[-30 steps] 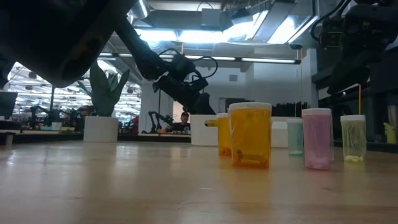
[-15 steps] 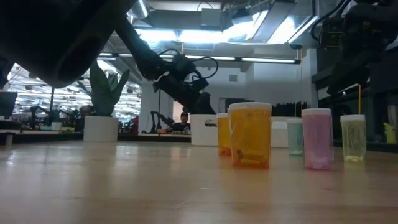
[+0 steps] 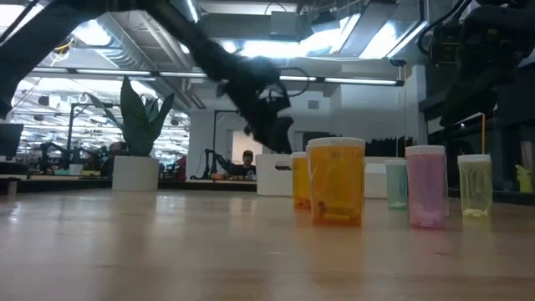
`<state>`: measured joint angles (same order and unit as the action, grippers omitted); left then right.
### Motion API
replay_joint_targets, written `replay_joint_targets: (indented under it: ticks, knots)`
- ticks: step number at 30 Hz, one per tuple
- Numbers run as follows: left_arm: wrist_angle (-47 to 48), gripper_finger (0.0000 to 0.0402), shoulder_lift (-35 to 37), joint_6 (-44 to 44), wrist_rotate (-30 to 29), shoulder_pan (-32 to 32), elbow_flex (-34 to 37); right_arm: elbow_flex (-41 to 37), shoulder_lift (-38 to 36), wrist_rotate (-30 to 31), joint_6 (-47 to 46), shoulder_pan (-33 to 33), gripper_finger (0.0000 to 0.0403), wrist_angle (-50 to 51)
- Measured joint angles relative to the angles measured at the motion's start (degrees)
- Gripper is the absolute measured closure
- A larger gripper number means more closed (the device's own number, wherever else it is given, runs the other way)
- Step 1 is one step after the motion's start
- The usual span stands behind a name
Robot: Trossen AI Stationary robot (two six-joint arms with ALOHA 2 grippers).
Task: Pick and place medicine bottles into bin by pill shape (circle, oval)
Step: Put the big orange capsule bottle into the right white bin
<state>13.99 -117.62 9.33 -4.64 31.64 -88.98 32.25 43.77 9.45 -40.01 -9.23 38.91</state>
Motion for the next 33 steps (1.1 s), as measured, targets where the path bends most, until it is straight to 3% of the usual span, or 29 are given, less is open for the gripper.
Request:
replay_joint_targets:
  ticks: [4,9,16,25,28,33]
  knots:
    - [12.4,0.0167,-0.2,-1.1,-0.1,-0.5,-11.5,0.0,0.0,0.0,0.0,0.0,0.0196,0.0]
    - [21.3,0.0177,-0.3,-5.1,3.4,1.2,-20.3,0.0,0.0,0.0,-0.2,0.0,0.0196,0.0]
    - [26.7,0.0193,-3.5,-9.7,8.9,4.5,-20.6,0.0,0.0,0.0,-0.1,0.0,0.0196,0.0]
    - [23.1,0.0195,-8.8,-8.6,9.8,2.4,-20.5,0.0,0.0,0.0,0.0,0.0,0.0196,0.0]
    - [23.5,0.0195,-8.8,-6.3,9.3,1.3,-20.5,0.0,0.0,0.0,0.0,0.0,0.0196,0.0]
    - [23.2,0.0195,-9.1,-3.0,3.2,-0.3,-20.6,0.0,0.0,0.0,0.1,0.0,0.0196,0.0]
